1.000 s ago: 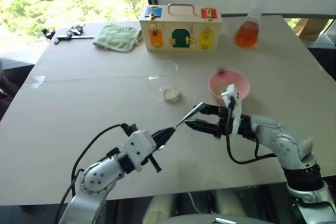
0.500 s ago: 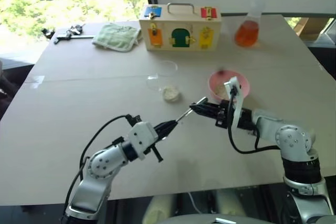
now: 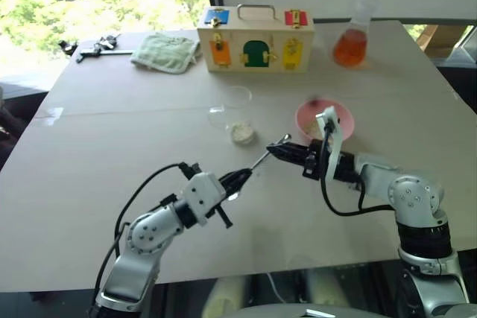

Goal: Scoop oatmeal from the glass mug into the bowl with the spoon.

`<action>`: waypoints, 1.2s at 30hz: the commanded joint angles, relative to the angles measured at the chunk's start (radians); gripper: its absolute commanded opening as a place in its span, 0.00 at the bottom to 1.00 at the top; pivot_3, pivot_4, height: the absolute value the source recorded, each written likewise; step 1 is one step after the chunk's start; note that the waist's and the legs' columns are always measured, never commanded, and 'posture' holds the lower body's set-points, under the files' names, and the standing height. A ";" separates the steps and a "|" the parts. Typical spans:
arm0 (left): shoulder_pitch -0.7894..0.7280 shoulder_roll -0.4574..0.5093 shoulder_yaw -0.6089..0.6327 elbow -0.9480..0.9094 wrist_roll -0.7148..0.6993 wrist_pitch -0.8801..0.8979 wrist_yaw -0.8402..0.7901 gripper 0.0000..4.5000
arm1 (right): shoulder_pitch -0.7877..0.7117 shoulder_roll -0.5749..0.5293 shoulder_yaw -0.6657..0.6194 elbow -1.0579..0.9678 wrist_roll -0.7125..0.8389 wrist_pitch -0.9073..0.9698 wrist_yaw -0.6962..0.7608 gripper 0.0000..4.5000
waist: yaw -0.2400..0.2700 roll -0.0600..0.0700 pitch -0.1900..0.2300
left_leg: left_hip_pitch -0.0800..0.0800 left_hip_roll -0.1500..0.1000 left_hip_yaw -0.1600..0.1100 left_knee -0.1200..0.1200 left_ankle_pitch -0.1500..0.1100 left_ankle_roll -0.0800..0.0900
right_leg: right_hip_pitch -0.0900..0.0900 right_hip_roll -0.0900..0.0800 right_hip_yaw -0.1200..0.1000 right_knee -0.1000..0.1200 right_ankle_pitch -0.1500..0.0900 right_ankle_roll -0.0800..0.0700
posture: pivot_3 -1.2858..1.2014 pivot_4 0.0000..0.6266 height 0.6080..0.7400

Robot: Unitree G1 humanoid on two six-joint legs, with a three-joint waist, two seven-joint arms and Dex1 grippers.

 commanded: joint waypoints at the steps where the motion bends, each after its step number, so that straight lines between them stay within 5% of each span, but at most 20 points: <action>1: -0.008 0.003 0.019 -0.013 0.004 -0.041 0.015 0.42 | -0.015 -0.001 -0.026 -0.016 0.024 0.006 -0.016 0.08 | 0.000 0.000 0.000 | 0.000 0.000 0.000 0.000 0.000 0.000 | 0.000 0.000 0.000 0.000 0.000 0.000 | 0.52 0.24 1.00; 6: 0.029 -0.002 0.073 -0.038 -0.008 -0.085 0.048 0.95 | -0.027 -0.015 -0.068 -0.009 0.037 0.024 -0.061 0.08 | -0.001 0.000 0.000 | 0.000 0.000 0.000 0.000 0.000 0.000 | 0.000 0.000 0.000 0.000 0.000 0.000 | 0.52 0.24 1.00; 7: 0.036 -0.008 0.088 -0.041 -0.015 -0.081 0.061 0.98 | -0.030 -0.017 -0.081 -0.005 0.044 0.029 -0.068 0.08 | -0.001 0.000 0.000 | 0.000 0.000 0.000 0.000 0.000 0.000 | 0.000 0.000 0.000 0.000 0.000 0.000 | 0.52 0.24 1.00; 28: -0.007 -0.010 0.135 0.086 -0.028 -0.058 0.079 0.99 | -0.013 -0.042 -0.062 -0.015 0.011 0.035 -0.085 0.04 | 0.000 0.000 0.000 | 0.000 0.000 0.001 0.000 0.000 0.000 | 0.000 0.000 0.001 0.001 0.000 0.000 | 0.52 0.24 1.00; 36: -0.101 -0.004 0.187 0.178 -0.036 -0.062 0.105 0.99 | -0.105 -0.015 -0.209 0.036 0.239 0.157 -0.252 0.04 | 0.001 0.000 0.000 | -0.001 0.000 0.000 0.001 0.000 0.000 | -0.001 0.000 0.000 0.001 0.000 0.000 | 0.52 0.24 1.00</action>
